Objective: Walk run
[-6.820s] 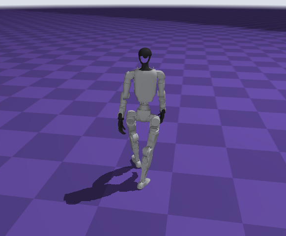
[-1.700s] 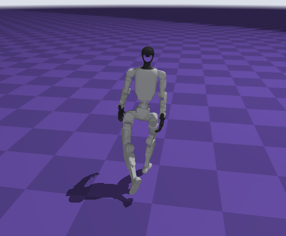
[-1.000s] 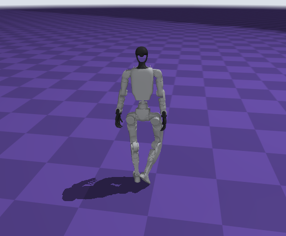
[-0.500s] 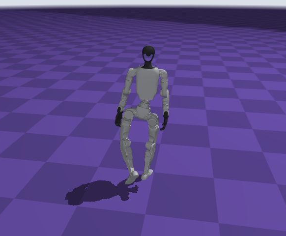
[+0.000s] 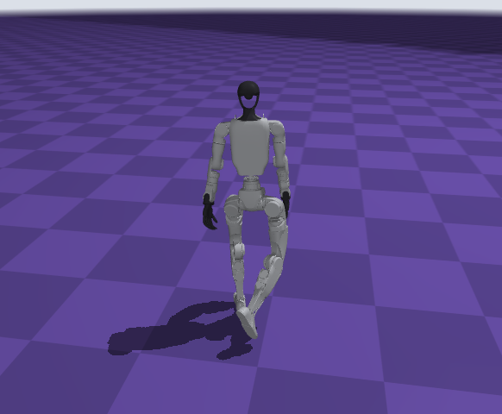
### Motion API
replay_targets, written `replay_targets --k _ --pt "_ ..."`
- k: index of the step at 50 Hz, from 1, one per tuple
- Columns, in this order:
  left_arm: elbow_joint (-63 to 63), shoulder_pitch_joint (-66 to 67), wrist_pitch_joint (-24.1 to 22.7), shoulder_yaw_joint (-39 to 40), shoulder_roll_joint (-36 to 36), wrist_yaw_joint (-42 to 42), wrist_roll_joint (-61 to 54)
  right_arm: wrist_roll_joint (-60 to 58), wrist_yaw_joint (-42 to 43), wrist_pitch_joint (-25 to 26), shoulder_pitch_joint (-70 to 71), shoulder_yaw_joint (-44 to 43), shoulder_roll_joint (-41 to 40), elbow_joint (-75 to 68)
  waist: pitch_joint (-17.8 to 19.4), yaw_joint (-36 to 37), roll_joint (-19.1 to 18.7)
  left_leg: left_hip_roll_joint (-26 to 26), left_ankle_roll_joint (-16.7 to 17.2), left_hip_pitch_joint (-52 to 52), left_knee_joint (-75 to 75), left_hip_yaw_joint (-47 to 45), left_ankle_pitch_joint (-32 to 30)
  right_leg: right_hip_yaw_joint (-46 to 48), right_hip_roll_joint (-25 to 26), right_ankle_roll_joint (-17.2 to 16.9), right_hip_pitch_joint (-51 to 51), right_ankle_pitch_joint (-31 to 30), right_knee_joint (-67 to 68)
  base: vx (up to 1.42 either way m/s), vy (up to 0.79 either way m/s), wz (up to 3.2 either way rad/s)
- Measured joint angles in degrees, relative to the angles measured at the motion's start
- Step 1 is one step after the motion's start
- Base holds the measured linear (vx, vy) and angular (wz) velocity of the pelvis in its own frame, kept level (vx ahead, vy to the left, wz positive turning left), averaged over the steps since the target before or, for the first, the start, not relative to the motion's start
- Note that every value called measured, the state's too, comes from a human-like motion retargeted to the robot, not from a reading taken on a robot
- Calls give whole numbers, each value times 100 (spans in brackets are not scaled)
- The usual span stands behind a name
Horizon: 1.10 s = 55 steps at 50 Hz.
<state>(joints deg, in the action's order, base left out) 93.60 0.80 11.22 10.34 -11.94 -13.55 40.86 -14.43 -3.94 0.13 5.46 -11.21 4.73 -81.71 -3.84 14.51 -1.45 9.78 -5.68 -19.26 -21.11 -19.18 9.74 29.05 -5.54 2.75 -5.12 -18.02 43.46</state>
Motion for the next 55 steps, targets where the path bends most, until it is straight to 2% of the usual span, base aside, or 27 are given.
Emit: replay_targets --k 3,5,9,12,13,15,17,18,20,21,23,25,27,28,30,32,35,39,43,45,46,47,48,50,52,53,55 --pt "-327 -530 -161 -229 -32 370 -385 -275 256 94 -174 -218 4 -459 119 -415 78 -421 125 726 730 -7 -43 -167 -191 -308 1369 729 1009 70 5 39" --pt "-606 -885 -290 -306 -72 519 -465 -283 272 123 -369 -339 15 -645 135 -749 177 -685 147 1106 1159 -154 -65 -70 -246 -446 2121 1105 950 105 4 100" --pt "-1211 -1587 -625 -534 -281 249 -635 -165 -36 179 -840 -559 19 -816 102 -1399 312 -1071 274 1652 1580 66 119 438 -485 -328 3185 1825 -628 107 -9 121" --pt "-1678 -2056 -816 -691 -492 26 -817 -77 -416 277 -1101 -808 -22 -983 125 -1832 468 -1355 379 2116 1761 531 310 352 -445 -172 3832 2356 -2351 95 -25 134" --pt "-1830 -2174 -870 -739 -540 5 -879 17 -596 340 -1170 -924 -43 -1032 113 -1943 500 -1415 383 2277 1805 655 370 350 -354 -124 4013 2390 -2903 104 -31 127" --pt "-2120 -2318 -982 -844 -586 16 -1036 384 -1025 567 -1271 -1191 -88 -1078 32 -2115 559 -1485 429 2546 1839 814 444 -92 -330 -430 4435 2328 -3538 118 -34 103" --pt "-2332 -2256 -1101 -869 -524 141 -1195 948 -1318 804 -1335 -1436 -78 -1099 -107 -2092 554 -1506 606 2735 1728 977 268 422 -498 -203 4502 2380 -3270 117 -27 35" --pt "-2430 -2150 -1167 -823 -433 248 -1255 1215 -1372 906 -1339 -1556 -64 -1075 -182 -2050 523 -1495 742 2804 1637 1026 56 431 -539 85 4506 2391 -2945 107 -17 13" --pt "-2523 -1813 -1319 -631 -205 424 -1288 1559 -1359 947 -1376 -1698 -64 -948 -285 -2096 506 -1487 1037 3021 1376 994 -696 628 -640 402 4340 1879 -2617 121 -21 27" --pt "-2497 -1576 -1389 -498 -69 447 -1202 1610 -1328 847 -1390 -1736 -60 -864 -260 -2121 554 -1475 994 3144 1158 658 -1467 27 -723 378 4324 1880 -2259 157 -40 41" --pt "-2303 -1124 -1394 -343 205 480 -1013 1628 -1201 624 -1399 -1791 -37 -688 -255 -2092 711 -1267 685 3205 424 -285 -2810 -484 -976 339 3976 2163 -1924 149 -39 17" --pt "-1892 -756 -1210 -178 370 435 -732 1562 -1063 470 -1366 -1636 61 -517 -188 -1712 1112 -1367 170 3107 -648 -1193 -3544 -664 -1097 345 3381 2536 -2004 138 -39 -79" --pt "-1248 -573 -1014 -92 342 428 -471 1423 -950 387 -1155 -1427 210 -511 -64 -1571 1352 -1146 -113 2594 -1882 -1331 -2851 -340 -1336 236 2785 2728 -2126 102 -35 -36" --pt "-905 -510 -941 -35 300 452 -369 1318 -846 364 -959 -1337 295 -575 26 -1487 1404 -896 -264 2281 -2467 -1540 -2405 -254 -1276 194 2473 2761 -2301 77 -28 -24" --pt "-293 -349 -736 227 230 531 -121 1093 -553 446 -523 -1158 392 -700 157 -1334 1376 -573 -177 1517 -3121 -1491 -1891 -219 -949 78 1866 2777 -2758 99 -32 -37" --pt "162 -137 -466 593 165 553 -139 923 -347 616 -91 -965 442 -724 194 -1167 1234 -603 115 772 -3015 -1200 -1517 76 -515 52 1312 2703 -3336 104 -29 -65" --pt "380 335 -144 1241 143 476 -688 673 -411 711 437 -732 516 -496 242 -666 1099 -757 369 -127 -2044 -1145 -1087 -15 -12 -36 737 2733 -3868 87 -18 -117" --pt "380 804 -22 1775 179 335 -1810 414 -599 533 988 -508 556 181 356 -179 731 -719 332 -1011 -165 -996 -719 -359 558 -259 -27 2978 -4204 105 -7 -103" --pt "380 1031 157 1973 190 399 -2098 400 -578 214 1128 -136 458 949 299 46 683 -964 304 -1651 1140 -254 -609 -673 601 -582 -538 3080 -4172 102 5 -65" --pt "380 1044 329 1889 136 371 -1909 383 -578 27 999 21 327 1242 204 73 663 -992 108 -1737 1007 -80 -773 -865 609 -832 -742 2870 -4031 126 8 -31" --pt "380 1023 393 1800 104 352 -1738 368 -617 -50 854 66 264 1313 124 32 625 -941 -68 -1636 784 -423 -915 -916 671 -953 -837 2592 -3918 137 8 -2" --pt "380 992 444 1706 78 329 -1559 337 -648 -134 695 92 203 1351 55 36 601 -887 -175 -1562 571 -549 -1050 -998 714 -1047 -916 2204 -3774 142 9 -14" --pt "380 938 473 1601 67 302 -1364 272 -667 -231 506 77 148 1322 10 131 606 -830 -147 -1540 378 -245 -1171 -1138 720 -1087 -961 1599 -3571 148 10 -44" --pt "380 682 414 1443 103 265 -1042 245 -387 -464 196 91 -27 1128 -37 183 537 -547 -183 -1422 -150 -103 -843 -713 541 -834 -858 168 -2858 150 8 -44" --pt "339 388 247 1209 145 171 -868 332 55 -603 -83 98 -172 792 -69 16 272 -388 -139 -863 -179 118 -342 -395 532 -561 -543 -704 -1695 107 6 -10" --pt "218 259 181 1005 159 92 -873 397 209 -618 -181 58 -179 600 -58 29 133 -274 -93 -576 -85 129 -229 -159 426 -286 -374 -762 -1062 84 9 -36" --pt "-96 -80 51 617 179 58 -1016 445 422 -638 -262 -148 -180 237 21 -30 -18 -178 25 -59 157 72 -64 2 136 -75 261 -12 178 103 9 -31"
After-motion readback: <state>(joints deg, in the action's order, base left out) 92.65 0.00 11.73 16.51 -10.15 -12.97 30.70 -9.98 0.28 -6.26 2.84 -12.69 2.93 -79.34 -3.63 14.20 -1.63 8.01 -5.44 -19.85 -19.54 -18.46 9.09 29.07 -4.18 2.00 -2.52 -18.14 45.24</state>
